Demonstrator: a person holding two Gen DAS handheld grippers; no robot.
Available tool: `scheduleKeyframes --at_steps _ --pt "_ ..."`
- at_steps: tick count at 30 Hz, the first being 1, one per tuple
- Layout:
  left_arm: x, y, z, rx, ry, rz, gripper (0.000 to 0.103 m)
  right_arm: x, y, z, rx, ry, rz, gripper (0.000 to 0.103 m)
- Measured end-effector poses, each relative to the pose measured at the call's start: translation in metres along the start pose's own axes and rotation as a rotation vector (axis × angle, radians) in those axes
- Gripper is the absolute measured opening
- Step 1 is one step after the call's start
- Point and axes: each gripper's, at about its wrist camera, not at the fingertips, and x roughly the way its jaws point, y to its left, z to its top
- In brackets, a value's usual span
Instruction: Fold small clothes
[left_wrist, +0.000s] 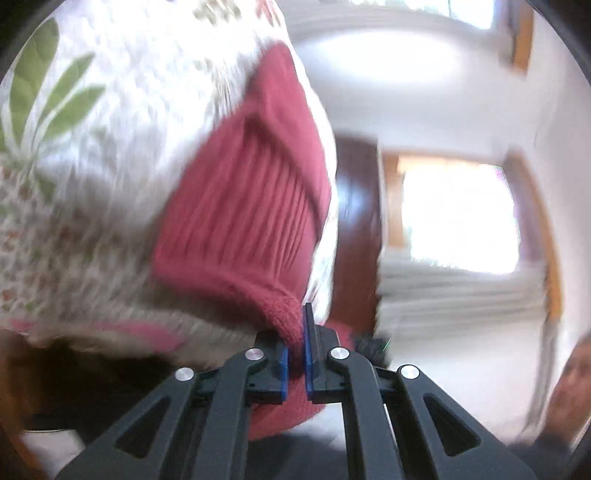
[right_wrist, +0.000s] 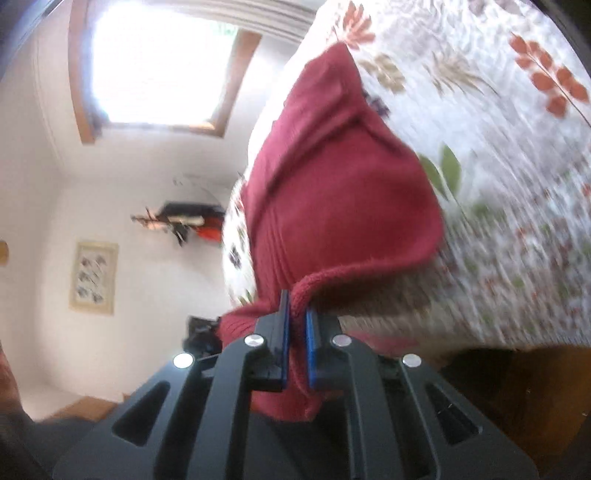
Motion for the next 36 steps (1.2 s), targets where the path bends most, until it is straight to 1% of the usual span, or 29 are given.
scheduleKeyframes --at_steps 2,3,5,7,8,10,13,15,16,17,18,19,20,21,23,25,26,27,29,30,31,33,35,36 --pt "0.001 0.009 0.026 -0.089 -0.094 -0.042 0.006 0.008 -0.004 0.025 0.033 -0.030 -0.001 0.006" --pt "0.006 0.014 0.040 -0.131 -0.139 -0.050 0.006 0.013 -0.007 0.038 0.055 -0.040 -0.002 0.006" --pt "0.020 0.022 0.060 -0.190 -0.190 -0.052 0.006 0.025 -0.016 0.057 0.105 -0.053 -0.020 0.006" --pt "0.039 0.026 0.074 -0.243 -0.218 -0.044 0.006 0.041 -0.025 0.078 0.138 -0.047 -0.058 0.006" --pt "0.048 0.027 0.082 -0.267 -0.227 -0.037 0.006 0.050 -0.027 0.088 0.147 -0.044 -0.094 0.007" --pt "0.062 0.027 0.094 -0.293 -0.236 -0.020 0.007 0.058 -0.037 0.098 0.175 -0.035 -0.117 0.008" --pt "0.074 0.028 0.102 -0.308 -0.238 0.002 0.011 0.067 -0.043 0.105 0.187 -0.016 -0.146 0.012" --pt "0.072 0.029 0.104 -0.326 -0.241 0.011 0.019 0.066 -0.050 0.111 0.230 -0.002 -0.140 0.021" --pt "0.076 0.031 0.103 -0.352 -0.246 0.008 0.023 0.063 -0.053 0.113 0.251 -0.009 -0.128 0.039" --pt "0.072 0.032 0.102 -0.372 -0.250 -0.007 0.033 0.057 -0.056 0.117 0.265 -0.030 -0.122 0.055" --pt "0.072 0.031 0.104 -0.385 -0.254 -0.025 0.042 0.054 -0.058 0.120 0.272 -0.041 -0.112 0.058" --pt "0.073 0.028 0.107 -0.388 -0.257 -0.033 0.047 0.050 -0.061 0.125 0.287 -0.044 -0.084 0.058" --pt "0.074 0.023 0.109 -0.383 -0.261 -0.034 0.054 0.049 -0.062 0.130 0.296 -0.039 -0.066 0.058" --pt "0.077 0.019 0.112 -0.378 -0.264 -0.034 0.062 0.045 -0.061 0.134 0.291 -0.035 -0.065 0.058" --pt "0.081 0.010 0.115 -0.384 -0.273 -0.037 0.066 0.036 -0.049 0.137 0.238 -0.023 -0.091 0.058" --pt "0.080 0.003 0.113 -0.383 -0.279 -0.041 0.071 0.032 -0.025 0.130 0.119 0.050 -0.126 0.058" --pt "0.079 -0.005 0.111 -0.364 -0.279 -0.038 0.080 0.035 -0.017 0.124 0.071 0.090 -0.145 0.059" --pt "0.077 -0.011 0.110 -0.340 -0.283 -0.027 0.085 0.039 -0.011 0.114 0.031 0.143 -0.161 0.060" --pt "0.067 -0.022 0.103 -0.300 -0.311 0.024 0.086 0.051 -0.013 0.091 0.002 0.228 -0.194 0.061" --pt "0.061 -0.025 0.098 -0.303 -0.337 0.051 0.086 0.058 -0.017 0.086 -0.004 0.251 -0.206 0.061" --pt "0.056 -0.028 0.093 -0.303 -0.360 0.062 0.086 0.064 -0.021 0.076 -0.013 0.276 -0.222 0.061" --pt "0.050 -0.033 0.080 -0.289 -0.370 0.051 0.086 0.074 -0.024 0.063 -0.041 0.294 -0.235 0.060" --pt "0.054 -0.047 0.063 -0.262 -0.345 0.023 0.086 0.082 -0.018 0.053 -0.144 0.297 -0.289 0.059" --pt "0.058 -0.052 0.056 -0.253 -0.324 0.019 0.086 0.089 -0.012 0.048 -0.239 0.302 -0.349 0.059"
